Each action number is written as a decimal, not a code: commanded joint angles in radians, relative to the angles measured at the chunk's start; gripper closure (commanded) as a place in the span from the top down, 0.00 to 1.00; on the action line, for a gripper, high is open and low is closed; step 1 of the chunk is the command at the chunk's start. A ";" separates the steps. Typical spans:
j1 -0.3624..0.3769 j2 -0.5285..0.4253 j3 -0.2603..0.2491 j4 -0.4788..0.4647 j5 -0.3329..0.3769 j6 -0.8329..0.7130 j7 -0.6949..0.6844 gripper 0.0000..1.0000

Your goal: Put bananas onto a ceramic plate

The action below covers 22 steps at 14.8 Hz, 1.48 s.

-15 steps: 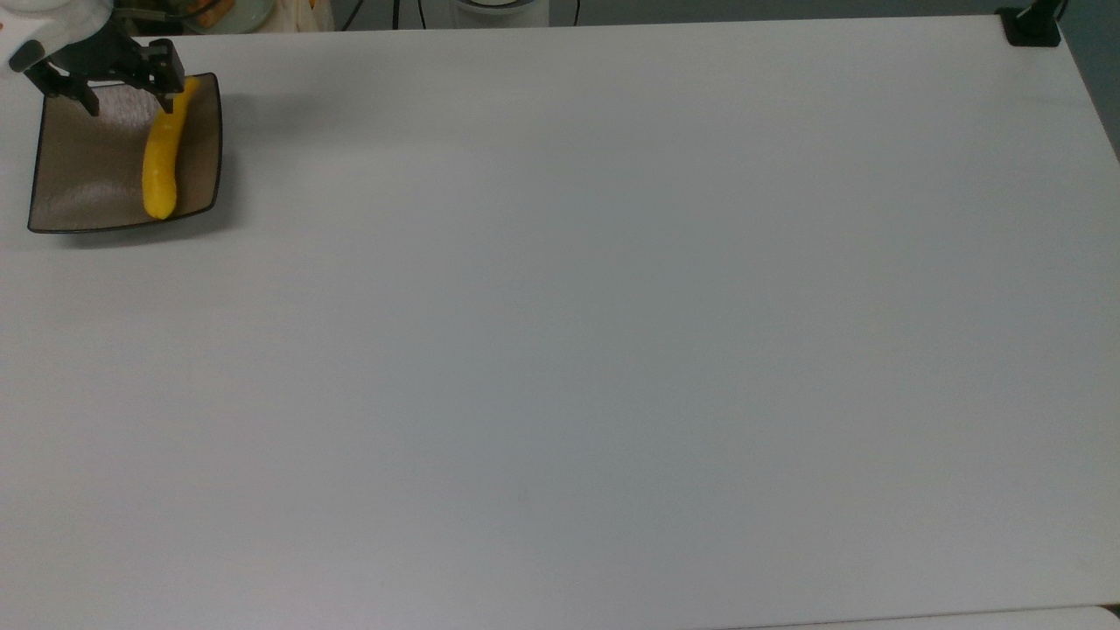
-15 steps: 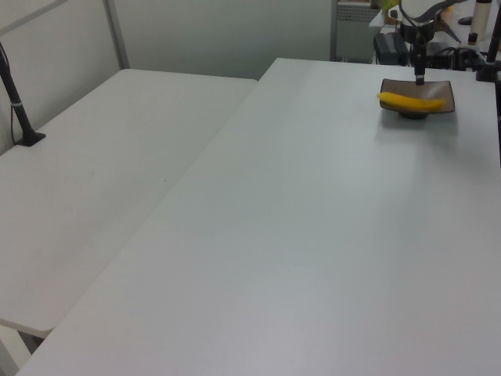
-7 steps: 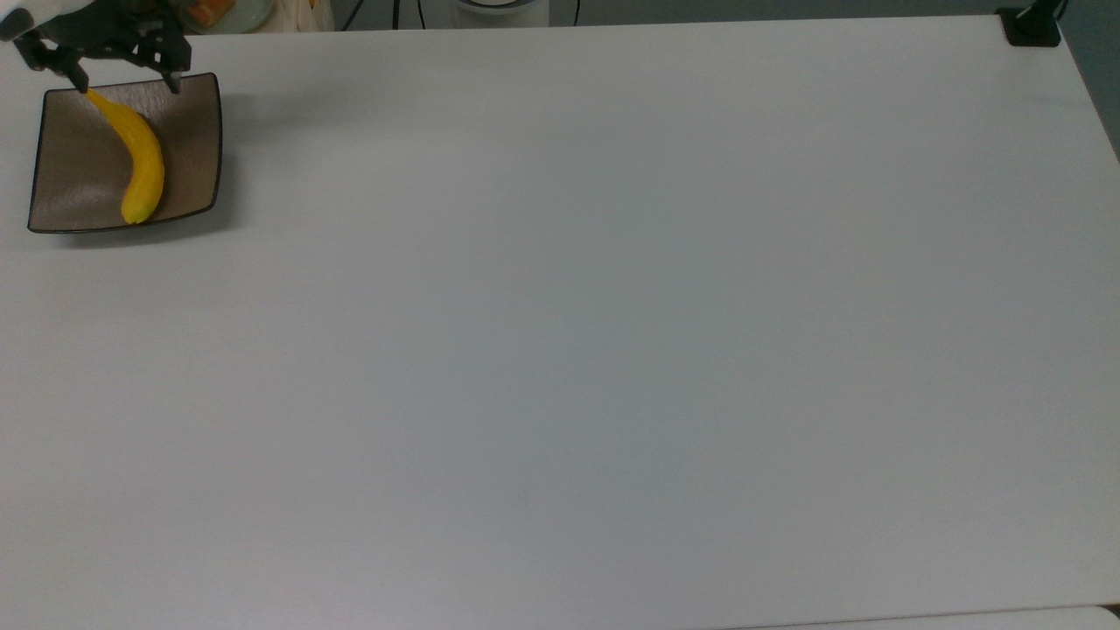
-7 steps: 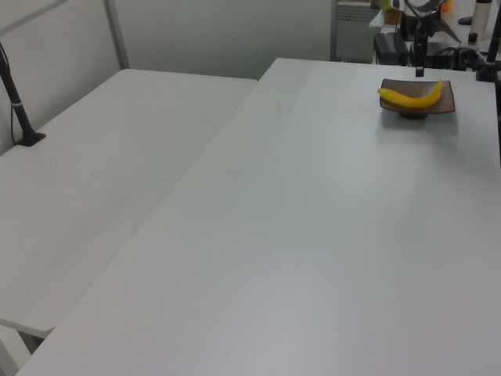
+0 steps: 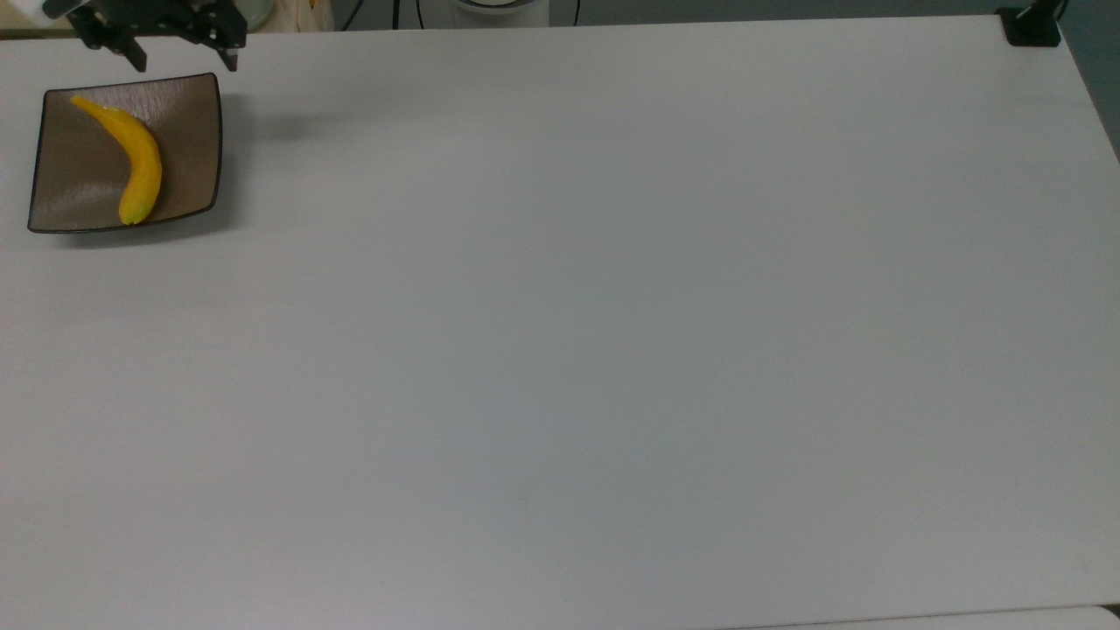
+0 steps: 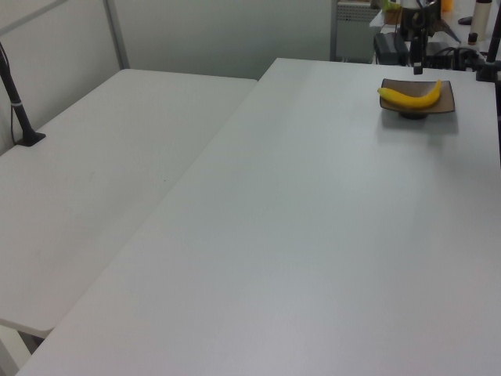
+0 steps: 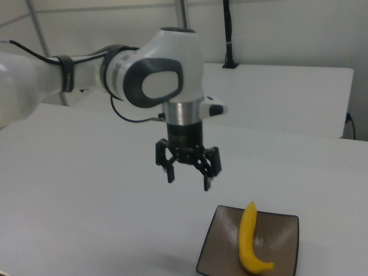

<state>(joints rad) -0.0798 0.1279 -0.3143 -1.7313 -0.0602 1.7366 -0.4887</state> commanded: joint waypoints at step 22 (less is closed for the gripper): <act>-0.009 -0.111 0.468 0.003 0.042 -0.046 0.498 1.00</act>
<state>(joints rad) -0.1086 0.0168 0.1457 -1.7239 -0.0339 1.6687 -0.0285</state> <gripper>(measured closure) 0.000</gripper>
